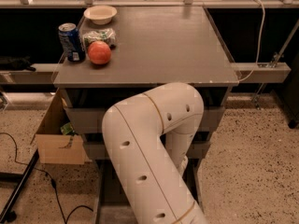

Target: Pick blue chip bag from bottom drawer and place on counter

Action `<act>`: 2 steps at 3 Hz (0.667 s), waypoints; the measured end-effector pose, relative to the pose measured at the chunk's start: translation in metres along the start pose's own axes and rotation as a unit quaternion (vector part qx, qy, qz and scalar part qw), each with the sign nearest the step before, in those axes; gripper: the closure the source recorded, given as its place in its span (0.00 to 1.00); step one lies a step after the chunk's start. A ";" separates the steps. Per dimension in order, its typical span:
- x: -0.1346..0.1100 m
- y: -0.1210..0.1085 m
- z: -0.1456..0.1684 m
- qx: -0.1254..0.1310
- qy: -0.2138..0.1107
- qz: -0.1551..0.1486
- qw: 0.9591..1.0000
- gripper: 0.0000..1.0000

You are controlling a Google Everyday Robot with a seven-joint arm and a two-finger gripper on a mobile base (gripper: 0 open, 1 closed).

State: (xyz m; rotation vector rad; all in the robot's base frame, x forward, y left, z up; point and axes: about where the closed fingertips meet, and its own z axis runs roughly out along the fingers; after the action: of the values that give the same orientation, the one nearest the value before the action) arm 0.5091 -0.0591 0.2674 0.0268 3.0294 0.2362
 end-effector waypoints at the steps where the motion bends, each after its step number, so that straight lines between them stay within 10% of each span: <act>1: 0.000 0.000 0.000 0.000 0.000 0.000 1.000 1.00; 2: 0.008 -0.021 -0.020 0.001 -0.012 -0.006 1.000 1.00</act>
Offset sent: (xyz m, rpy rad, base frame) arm -0.0577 -0.0654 0.0460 -0.0120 -0.0910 0.0038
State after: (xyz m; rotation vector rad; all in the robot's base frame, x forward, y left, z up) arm 0.4989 -0.0825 0.2835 0.0112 3.0046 0.2310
